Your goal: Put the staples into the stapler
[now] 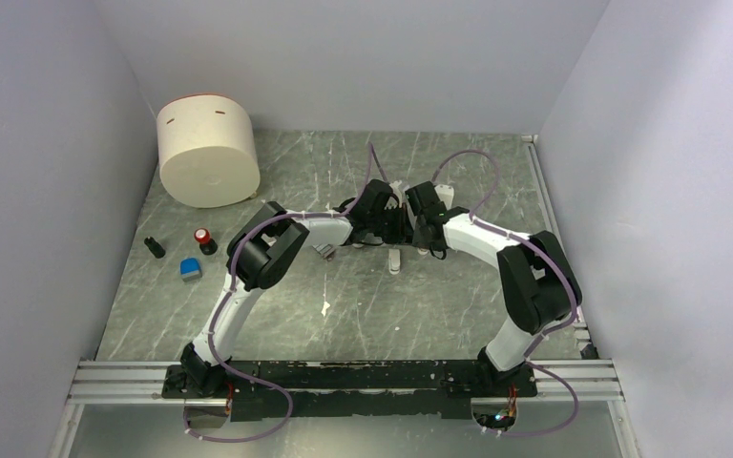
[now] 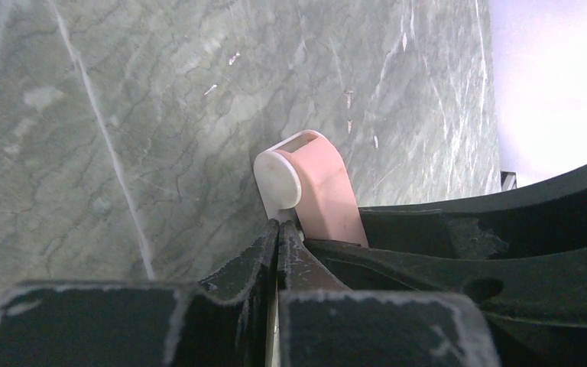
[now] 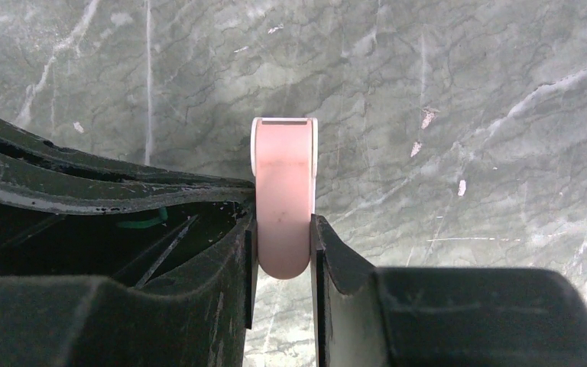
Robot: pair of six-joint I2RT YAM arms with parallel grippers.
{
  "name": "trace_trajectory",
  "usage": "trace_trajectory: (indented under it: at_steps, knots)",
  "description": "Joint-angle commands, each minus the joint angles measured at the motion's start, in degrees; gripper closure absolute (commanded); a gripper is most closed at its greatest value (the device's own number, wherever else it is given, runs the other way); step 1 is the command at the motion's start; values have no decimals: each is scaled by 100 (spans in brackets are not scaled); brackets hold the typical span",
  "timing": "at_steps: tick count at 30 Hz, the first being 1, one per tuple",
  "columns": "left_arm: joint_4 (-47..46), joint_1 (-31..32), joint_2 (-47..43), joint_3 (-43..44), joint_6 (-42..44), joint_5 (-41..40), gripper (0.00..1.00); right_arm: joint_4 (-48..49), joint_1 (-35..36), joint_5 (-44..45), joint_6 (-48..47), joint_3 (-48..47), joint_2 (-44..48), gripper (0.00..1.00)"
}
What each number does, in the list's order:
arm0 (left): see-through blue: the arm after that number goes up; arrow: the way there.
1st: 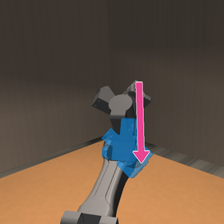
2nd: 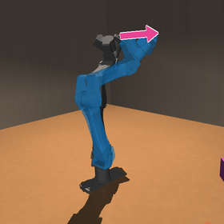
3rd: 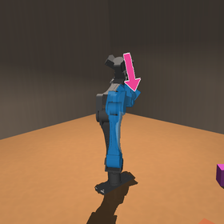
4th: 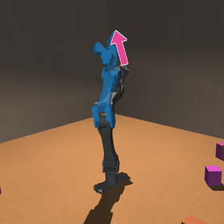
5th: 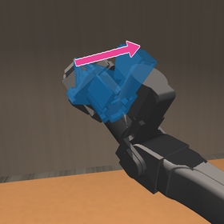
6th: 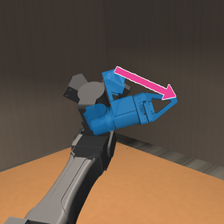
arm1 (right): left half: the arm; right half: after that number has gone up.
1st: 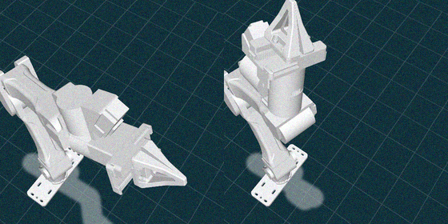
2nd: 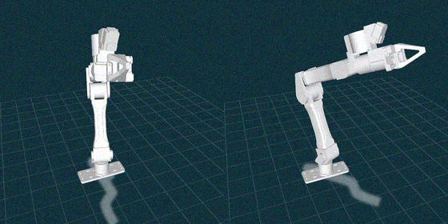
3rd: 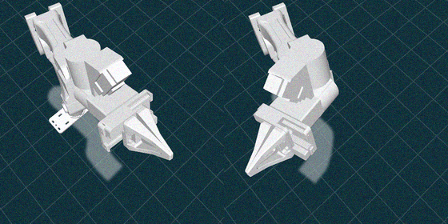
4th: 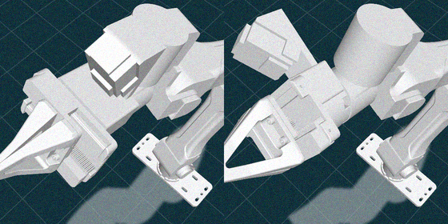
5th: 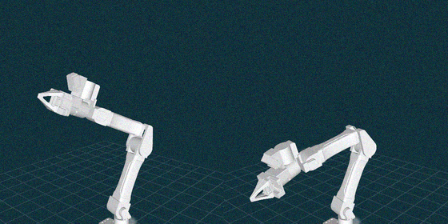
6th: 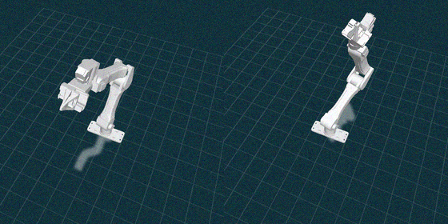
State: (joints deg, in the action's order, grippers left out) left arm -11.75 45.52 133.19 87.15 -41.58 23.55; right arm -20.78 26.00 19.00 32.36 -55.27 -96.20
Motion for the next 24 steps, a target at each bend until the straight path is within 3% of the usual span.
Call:
trace_trajectory:
  at_steps: [1,13,16,21,24]
  knots:
    - [361,45,3,-232,96,-176,93,-76,-6,-113,121,134,-645,74]
    - [395,27,-78,-279,153,-235,91,-207,-7,-26,153,-54,-197,69]
    - [479,23,-164,-257,223,-313,88,-323,-16,89,118,-234,10,63]
    - [628,19,-267,-164,335,-471,86,-494,-25,416,81,-427,172,43]
    - [577,18,-352,-216,322,-547,86,-512,-24,418,78,-467,318,39]
